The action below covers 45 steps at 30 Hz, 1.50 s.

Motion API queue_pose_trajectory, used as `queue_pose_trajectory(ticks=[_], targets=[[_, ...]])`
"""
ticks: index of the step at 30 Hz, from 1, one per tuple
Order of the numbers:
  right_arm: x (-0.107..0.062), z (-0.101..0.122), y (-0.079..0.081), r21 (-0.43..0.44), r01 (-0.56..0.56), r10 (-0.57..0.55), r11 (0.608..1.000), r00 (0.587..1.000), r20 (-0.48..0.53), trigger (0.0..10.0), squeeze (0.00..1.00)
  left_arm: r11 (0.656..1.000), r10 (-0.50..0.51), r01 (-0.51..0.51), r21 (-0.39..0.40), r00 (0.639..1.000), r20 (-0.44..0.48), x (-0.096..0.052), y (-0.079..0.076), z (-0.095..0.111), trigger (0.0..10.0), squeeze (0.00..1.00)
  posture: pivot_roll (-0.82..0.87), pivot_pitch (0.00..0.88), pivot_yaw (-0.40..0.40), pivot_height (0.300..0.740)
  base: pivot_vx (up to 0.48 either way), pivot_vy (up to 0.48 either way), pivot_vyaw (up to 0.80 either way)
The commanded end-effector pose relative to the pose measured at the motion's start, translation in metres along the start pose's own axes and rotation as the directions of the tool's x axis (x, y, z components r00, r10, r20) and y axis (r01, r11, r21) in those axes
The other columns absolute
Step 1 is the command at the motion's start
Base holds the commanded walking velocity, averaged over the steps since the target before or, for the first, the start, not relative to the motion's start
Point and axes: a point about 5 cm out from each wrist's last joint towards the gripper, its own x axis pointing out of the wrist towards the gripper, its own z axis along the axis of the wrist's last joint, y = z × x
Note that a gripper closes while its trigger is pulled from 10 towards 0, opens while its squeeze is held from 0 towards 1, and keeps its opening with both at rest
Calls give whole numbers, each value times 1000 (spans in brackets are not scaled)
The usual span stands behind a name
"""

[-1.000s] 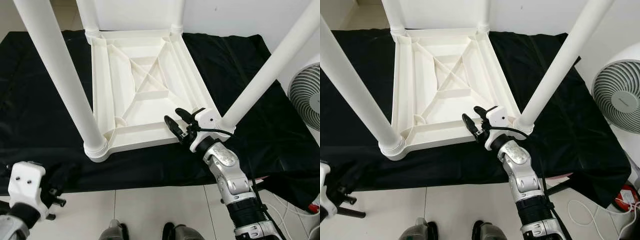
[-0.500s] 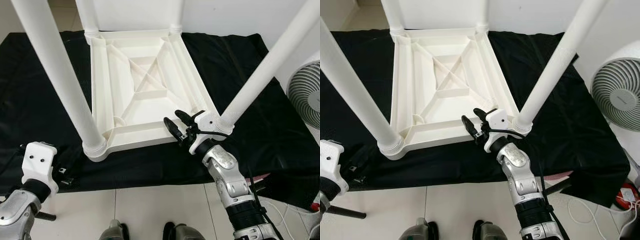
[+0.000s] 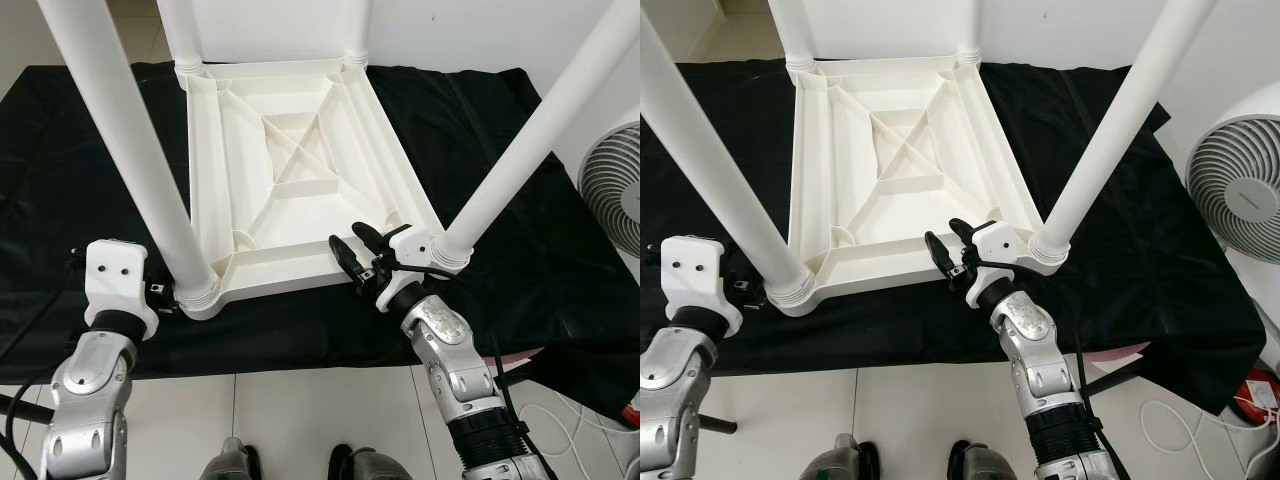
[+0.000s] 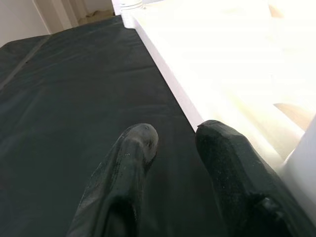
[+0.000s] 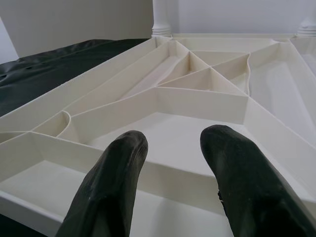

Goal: Building children table

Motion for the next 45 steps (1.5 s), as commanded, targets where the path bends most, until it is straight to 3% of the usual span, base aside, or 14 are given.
queue_pose_trajectory(ticks=[1, 8, 17, 26, 38, 41, 45], targets=[[-2, 1, -2, -10, 14, -14, 1000, 1000, 7, 10000, 0, 994, -109, 108, -26, 994, -11, 3, -25, -3, 10000, 0, 21, 161, 7, 740, 0, 0, 0], [-2, 3, -7, -23, 36, -35, 999, 999, 11, 10000, 0, 980, -191, 191, -48, 982, 3, 7, -46, 0, 10000, 0, -2, 156, 23, 740, 0, 0, 0], [-7, 10, -34, -58, 197, -195, 979, 980, 39, 10000, 0, 945, -321, 322, -57, 947, 18, 15, -83, 15, 10000, 0, -36, 148, 53, 740, 0, 0, 0], [-10, 10, -37, -71, 210, -207, 975, 978, 36, 10000, 0, 927, -365, 368, -77, 930, 49, 20, -98, 27, 10000, 0, -54, 142, 63, 740, 0, 0, 0], [-12, 12, -40, -72, 211, -209, 975, 977, 39, 10000, 0, 925, -368, 372, -79, 928, 58, 23, -102, 32, 10000, 0, -61, 150, 61, 740, 0, 0, 0], [-18, 14, -43, -82, 145, -144, 986, 989, 17, 10000, 0, 931, -363, 364, -17, 931, 23, 29, -91, 20, 10000, 0, -55, 156, 53, 740, 0, 0, 0], [-20, 15, -44, -90, 131, -131, 987, 991, 10, 10000, 0, 933, -359, 359, -3, 933, 17, 31, -88, 18, 10000, 0, -55, 156, 53, 740, 0, 0, 0]])
